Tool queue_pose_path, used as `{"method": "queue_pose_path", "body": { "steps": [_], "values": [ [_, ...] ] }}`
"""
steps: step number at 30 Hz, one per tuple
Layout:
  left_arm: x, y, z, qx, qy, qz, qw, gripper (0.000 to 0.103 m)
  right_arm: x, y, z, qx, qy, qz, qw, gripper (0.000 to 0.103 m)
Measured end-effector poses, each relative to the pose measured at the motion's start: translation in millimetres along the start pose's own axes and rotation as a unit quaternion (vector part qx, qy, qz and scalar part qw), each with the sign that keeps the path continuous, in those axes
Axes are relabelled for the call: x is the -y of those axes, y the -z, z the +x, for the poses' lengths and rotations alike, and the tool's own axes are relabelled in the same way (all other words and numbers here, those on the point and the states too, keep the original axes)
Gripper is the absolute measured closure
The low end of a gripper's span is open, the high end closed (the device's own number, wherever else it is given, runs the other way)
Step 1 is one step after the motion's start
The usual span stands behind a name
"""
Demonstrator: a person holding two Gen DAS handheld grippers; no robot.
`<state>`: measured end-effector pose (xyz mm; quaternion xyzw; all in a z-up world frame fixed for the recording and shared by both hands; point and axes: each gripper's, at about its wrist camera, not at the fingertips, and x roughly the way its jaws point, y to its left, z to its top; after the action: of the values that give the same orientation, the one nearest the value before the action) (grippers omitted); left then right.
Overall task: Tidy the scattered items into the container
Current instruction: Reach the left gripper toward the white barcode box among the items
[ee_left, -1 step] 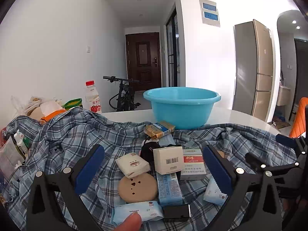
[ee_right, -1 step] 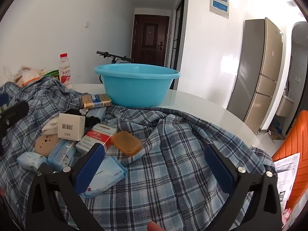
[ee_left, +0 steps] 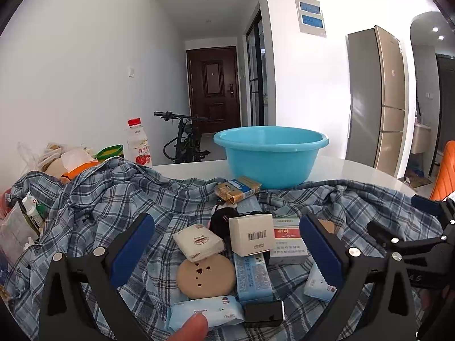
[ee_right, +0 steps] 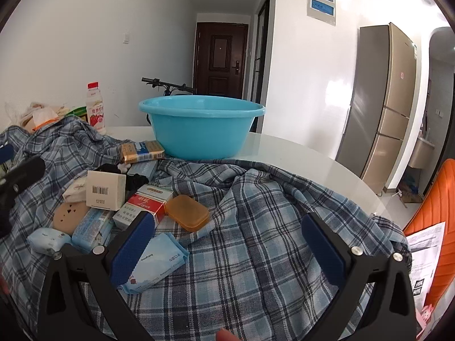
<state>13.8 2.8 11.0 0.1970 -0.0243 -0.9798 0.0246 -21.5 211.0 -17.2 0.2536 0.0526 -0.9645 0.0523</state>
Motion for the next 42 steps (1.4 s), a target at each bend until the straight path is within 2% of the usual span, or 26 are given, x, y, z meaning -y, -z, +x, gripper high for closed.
{"method": "queue_pose_path", "body": {
  "steps": [4,7,10,12,16,20,28,33,38,41,42],
  "values": [
    [-3.0,8.0,9.6,-0.008,0.001,-0.017,0.9998,0.000,-5.5,-1.2,-1.4,-0.003,0.018,-0.028,0.999,0.000],
    [-0.6,11.3,18.0,-0.026,0.000,-0.016,0.9995,0.000,-8.0,2.0,1.4,-0.015,0.011,-0.034,0.999,0.000],
    [2.5,10.9,24.8,-0.041,0.025,-0.022,0.9986,0.000,-7.2,6.3,3.6,-0.023,0.004,-0.030,0.999,0.000],
    [9.3,8.1,31.9,-0.052,0.044,-0.006,0.9977,0.000,-7.7,7.1,3.9,-0.023,0.005,-0.031,0.999,0.000],
    [21.2,4.8,55.4,-0.091,0.046,0.006,0.9948,0.000,-1.9,6.0,-0.2,-0.013,0.008,-0.025,1.000,0.000],
    [18.4,1.6,62.9,-0.091,0.047,-0.022,0.9945,0.000,9.8,4.5,-3.1,-0.013,0.007,-0.006,1.000,0.000],
    [16.5,-5.4,64.5,-0.080,0.035,-0.028,0.9958,0.000,13.6,8.7,3.8,-0.027,0.002,-0.003,1.000,0.000],
    [21.3,-3.8,74.8,-0.096,0.049,-0.023,0.9939,0.000,6.3,12.6,11.1,-0.041,0.008,-0.017,0.999,0.000],
    [20.7,0.7,91.7,-0.122,0.037,-0.007,0.9918,0.000,8.2,11.9,17.7,-0.044,0.004,-0.009,0.999,0.000],
    [25.8,0.7,99.5,-0.136,0.064,-0.014,0.9885,0.000,9.5,12.4,22.8,-0.047,0.003,-0.003,0.999,0.000],
    [30.1,0.3,102.5,-0.140,0.061,-0.006,0.9882,0.000,9.6,12.9,25.0,-0.050,0.002,-0.002,0.999,0.000]
  ]
}}
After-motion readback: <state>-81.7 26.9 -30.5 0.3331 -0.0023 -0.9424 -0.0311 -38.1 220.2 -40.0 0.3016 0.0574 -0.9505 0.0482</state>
